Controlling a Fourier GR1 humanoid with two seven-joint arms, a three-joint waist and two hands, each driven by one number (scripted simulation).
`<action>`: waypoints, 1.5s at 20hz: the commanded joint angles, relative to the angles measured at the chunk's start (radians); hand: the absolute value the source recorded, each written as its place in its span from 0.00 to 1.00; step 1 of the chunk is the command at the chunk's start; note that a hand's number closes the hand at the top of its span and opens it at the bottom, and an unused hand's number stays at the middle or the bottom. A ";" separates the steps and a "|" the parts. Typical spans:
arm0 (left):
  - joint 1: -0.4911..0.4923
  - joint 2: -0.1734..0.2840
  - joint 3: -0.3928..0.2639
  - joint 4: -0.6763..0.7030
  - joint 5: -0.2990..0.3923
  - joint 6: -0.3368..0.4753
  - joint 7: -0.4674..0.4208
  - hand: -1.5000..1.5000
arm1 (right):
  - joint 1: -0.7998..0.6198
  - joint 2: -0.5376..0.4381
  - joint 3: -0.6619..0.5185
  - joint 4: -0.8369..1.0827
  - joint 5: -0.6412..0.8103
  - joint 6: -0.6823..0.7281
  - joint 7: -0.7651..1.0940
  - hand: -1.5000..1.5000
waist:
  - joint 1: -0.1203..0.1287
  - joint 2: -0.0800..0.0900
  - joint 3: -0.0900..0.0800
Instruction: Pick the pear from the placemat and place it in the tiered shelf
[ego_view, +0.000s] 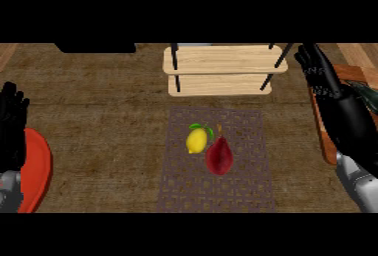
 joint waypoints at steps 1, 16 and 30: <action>-0.040 -0.041 -0.034 0.081 -0.002 -0.035 0.033 0.50 | 0.041 0.015 -0.006 -0.050 0.103 -0.094 0.035 1.00 | -0.001 -0.010 0.016; 0.086 -0.117 -0.130 0.179 0.147 -0.268 0.164 0.50 | 0.821 0.108 -0.002 -0.291 0.429 -0.549 0.057 0.00 | -0.024 -0.014 0.015; 0.077 -0.165 -0.157 0.156 0.098 -0.260 0.159 0.50 | 0.837 0.157 0.310 -0.604 1.037 -0.263 0.736 0.00 | 0.027 -0.004 0.012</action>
